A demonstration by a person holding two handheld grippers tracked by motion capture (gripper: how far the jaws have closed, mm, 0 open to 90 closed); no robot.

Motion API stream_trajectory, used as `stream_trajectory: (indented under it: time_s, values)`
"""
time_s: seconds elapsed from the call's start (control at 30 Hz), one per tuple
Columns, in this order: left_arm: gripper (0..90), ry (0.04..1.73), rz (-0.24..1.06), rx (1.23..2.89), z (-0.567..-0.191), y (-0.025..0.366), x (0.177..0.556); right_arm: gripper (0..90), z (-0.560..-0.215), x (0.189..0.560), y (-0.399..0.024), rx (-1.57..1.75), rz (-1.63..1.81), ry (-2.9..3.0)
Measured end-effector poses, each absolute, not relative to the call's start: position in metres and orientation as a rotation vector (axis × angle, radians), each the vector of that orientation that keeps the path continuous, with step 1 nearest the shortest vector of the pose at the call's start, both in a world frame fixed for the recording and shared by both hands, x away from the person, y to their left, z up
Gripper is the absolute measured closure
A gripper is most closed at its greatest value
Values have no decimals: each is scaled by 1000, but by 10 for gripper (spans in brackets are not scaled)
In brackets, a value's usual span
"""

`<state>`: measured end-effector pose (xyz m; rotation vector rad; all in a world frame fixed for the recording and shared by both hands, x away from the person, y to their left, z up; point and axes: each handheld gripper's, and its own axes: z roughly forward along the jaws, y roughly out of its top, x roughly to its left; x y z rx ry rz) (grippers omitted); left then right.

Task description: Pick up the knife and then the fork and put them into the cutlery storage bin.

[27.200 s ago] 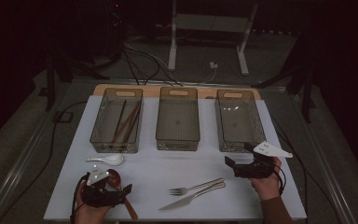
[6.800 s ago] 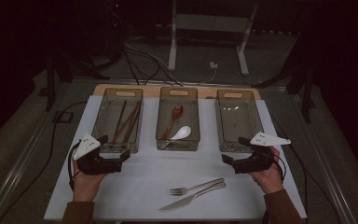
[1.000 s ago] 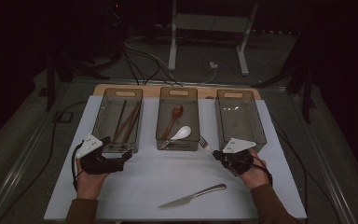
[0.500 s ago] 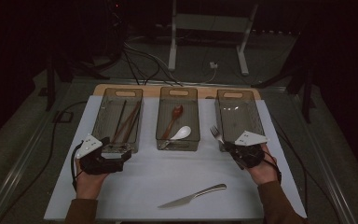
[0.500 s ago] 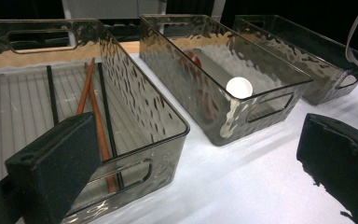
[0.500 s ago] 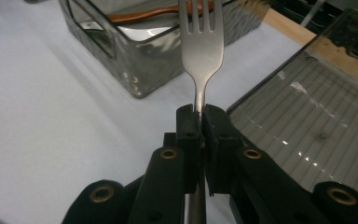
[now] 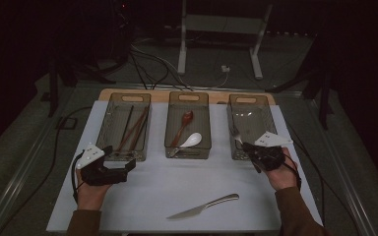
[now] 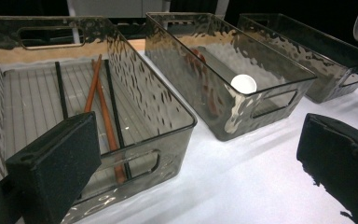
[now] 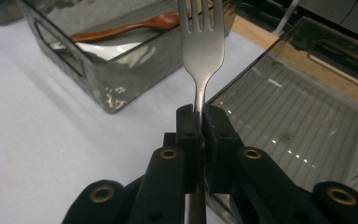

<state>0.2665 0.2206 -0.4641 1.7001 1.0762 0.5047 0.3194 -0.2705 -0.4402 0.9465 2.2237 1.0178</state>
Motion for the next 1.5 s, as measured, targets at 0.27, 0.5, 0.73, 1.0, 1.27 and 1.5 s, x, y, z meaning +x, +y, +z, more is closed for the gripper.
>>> stream_trajectory:
  time_s: [0.27,0.5,0.73,1.0,1.27,1.5]
  values:
    - [6,1082,504,1706,-469,222,264,864,-431,330,-278,1010,1018,2174]
    - [6,1088,510,1711,-472,223,262,864,-423,343,-285,1059,1001,2135]
    - [6,1081,516,1725,-474,222,262,864,-413,358,-292,1106,978,2099]
    - [6,1087,513,1719,-475,224,262,864,-400,378,-301,1155,962,2043]
    - [6,1082,509,1721,-475,223,262,864,-415,398,-305,1235,929,2039]
    - [6,1083,509,1720,-475,224,262,863,-449,410,-305,1351,848,2116]
